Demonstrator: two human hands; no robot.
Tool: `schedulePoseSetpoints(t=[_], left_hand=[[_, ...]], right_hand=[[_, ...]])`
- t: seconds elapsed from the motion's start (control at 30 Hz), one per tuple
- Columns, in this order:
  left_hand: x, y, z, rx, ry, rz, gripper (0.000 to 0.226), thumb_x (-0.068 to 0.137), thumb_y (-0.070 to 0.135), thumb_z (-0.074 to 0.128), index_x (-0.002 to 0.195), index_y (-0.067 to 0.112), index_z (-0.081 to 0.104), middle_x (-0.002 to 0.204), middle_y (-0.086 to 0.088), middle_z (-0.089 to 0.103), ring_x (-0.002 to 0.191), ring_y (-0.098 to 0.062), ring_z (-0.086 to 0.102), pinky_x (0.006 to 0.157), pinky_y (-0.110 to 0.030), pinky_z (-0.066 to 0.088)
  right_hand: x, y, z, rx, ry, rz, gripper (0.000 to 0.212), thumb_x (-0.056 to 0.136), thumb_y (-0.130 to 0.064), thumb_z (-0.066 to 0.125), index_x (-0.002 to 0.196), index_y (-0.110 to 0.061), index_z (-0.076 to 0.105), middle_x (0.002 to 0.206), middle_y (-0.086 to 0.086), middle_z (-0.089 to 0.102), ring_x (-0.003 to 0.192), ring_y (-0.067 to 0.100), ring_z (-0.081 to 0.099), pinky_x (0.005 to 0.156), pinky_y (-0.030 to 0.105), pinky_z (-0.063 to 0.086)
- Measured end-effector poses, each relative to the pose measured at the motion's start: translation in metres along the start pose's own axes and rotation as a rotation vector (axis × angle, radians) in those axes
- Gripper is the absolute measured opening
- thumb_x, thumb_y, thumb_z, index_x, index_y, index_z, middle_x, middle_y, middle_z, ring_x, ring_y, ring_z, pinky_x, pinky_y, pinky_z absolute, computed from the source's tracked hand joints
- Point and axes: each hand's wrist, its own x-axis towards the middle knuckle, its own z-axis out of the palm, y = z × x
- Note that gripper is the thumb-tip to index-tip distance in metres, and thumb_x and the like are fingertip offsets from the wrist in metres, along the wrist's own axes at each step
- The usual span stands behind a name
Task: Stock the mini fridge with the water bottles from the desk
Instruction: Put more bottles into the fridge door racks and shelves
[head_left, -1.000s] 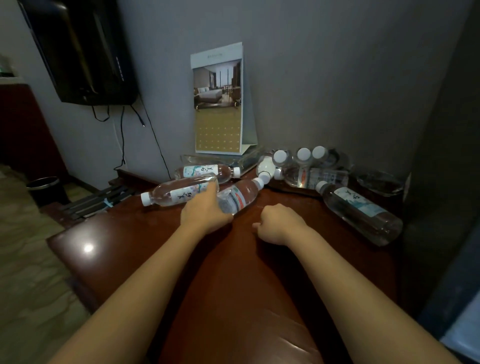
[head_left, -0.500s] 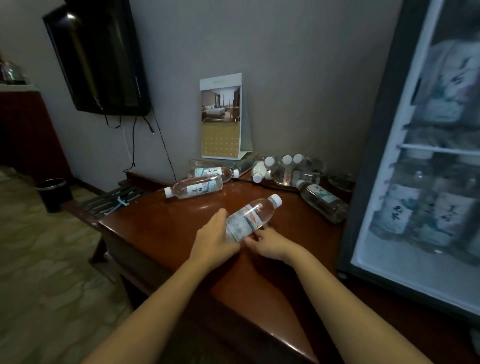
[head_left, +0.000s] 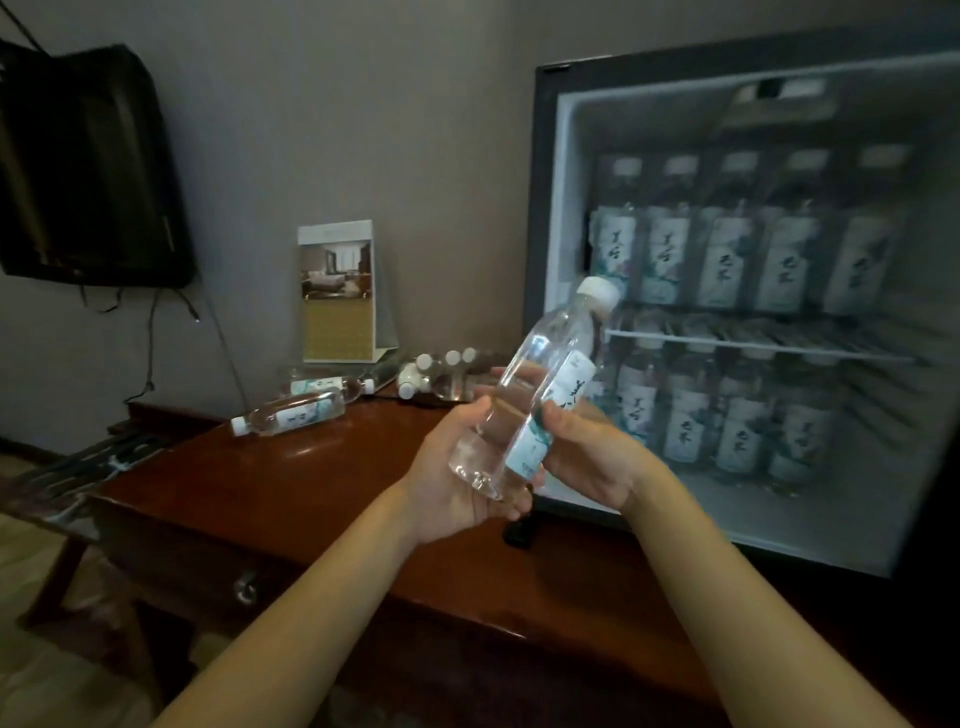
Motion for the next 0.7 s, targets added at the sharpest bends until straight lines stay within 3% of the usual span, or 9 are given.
schedulePoseSetpoints(t=[0.1, 0.23, 0.37, 0.47, 0.6, 0.7], left_hand=[[0.026, -0.007, 0.041, -0.007, 0.089, 0.03, 0.063, 0.08, 0.062, 0.046, 0.104, 0.008, 0.067, 0.082, -0.016, 0.064, 0.058, -0.024, 0.063, 0.048, -0.027, 0.052], [0.051, -0.019, 0.098, 0.1, 0.216, 0.097, 0.061, 0.075, 0.06, 0.045, 0.112, 0.015, 0.062, 0.091, -0.012, 0.071, 0.068, -0.023, 0.067, 0.06, -0.034, 0.055], [0.066, -0.038, 0.16, 0.209, 0.084, 0.134, 0.049, 0.073, 0.044, 0.06, 0.115, 0.02, 0.054, 0.11, -0.008, 0.066, 0.092, -0.021, 0.067, 0.075, -0.034, 0.057], [0.078, -0.052, 0.202, 0.276, 0.047, 0.173, 0.041, 0.084, 0.023, 0.066, 0.119, 0.014, 0.048, 0.114, -0.007, 0.062, 0.094, -0.018, 0.065, 0.075, -0.031, 0.056], [0.088, -0.064, 0.252, 0.293, -0.06, 0.243, 0.043, 0.082, 0.031, 0.067, 0.12, 0.019, 0.05, 0.115, -0.004, 0.063, 0.099, -0.015, 0.063, 0.076, -0.029, 0.052], [0.089, -0.069, 0.289, 0.326, -0.175, 0.327, 0.051, 0.074, 0.039, 0.064, 0.121, 0.026, 0.049, 0.113, 0.008, 0.064, 0.099, -0.004, 0.064, 0.078, -0.024, 0.052]], right_hand=[[-0.032, -0.03, -0.01, -0.165, 0.205, -0.063, 0.076, 0.054, -0.055, 0.082, 0.115, -0.016, 0.059, 0.108, 0.004, 0.069, 0.102, 0.021, 0.064, 0.087, 0.038, 0.053], [-0.08, -0.064, -0.026, -0.336, 0.437, -0.097, 0.052, 0.076, -0.035, 0.072, 0.122, -0.016, 0.057, 0.115, 0.005, 0.068, 0.107, 0.019, 0.065, 0.09, 0.033, 0.053], [-0.126, -0.096, -0.032, -0.4, 0.68, -0.16, 0.051, 0.07, -0.04, 0.068, 0.11, -0.01, 0.061, 0.1, 0.008, 0.072, 0.089, 0.021, 0.069, 0.079, 0.035, 0.057], [-0.16, -0.123, -0.031, -0.436, 0.788, -0.186, 0.054, 0.07, -0.046, 0.064, 0.108, -0.007, 0.06, 0.087, 0.005, 0.071, 0.076, 0.017, 0.069, 0.071, 0.031, 0.057], [-0.21, -0.158, -0.03, -0.538, 0.837, -0.187, 0.052, 0.072, -0.044, 0.066, 0.113, -0.014, 0.055, 0.093, 0.002, 0.073, 0.083, 0.016, 0.071, 0.076, 0.034, 0.058], [-0.25, -0.184, -0.025, -0.641, 0.866, -0.222, 0.039, 0.084, -0.03, 0.065, 0.118, -0.015, 0.053, 0.094, -0.002, 0.072, 0.084, 0.007, 0.07, 0.068, 0.021, 0.055]])
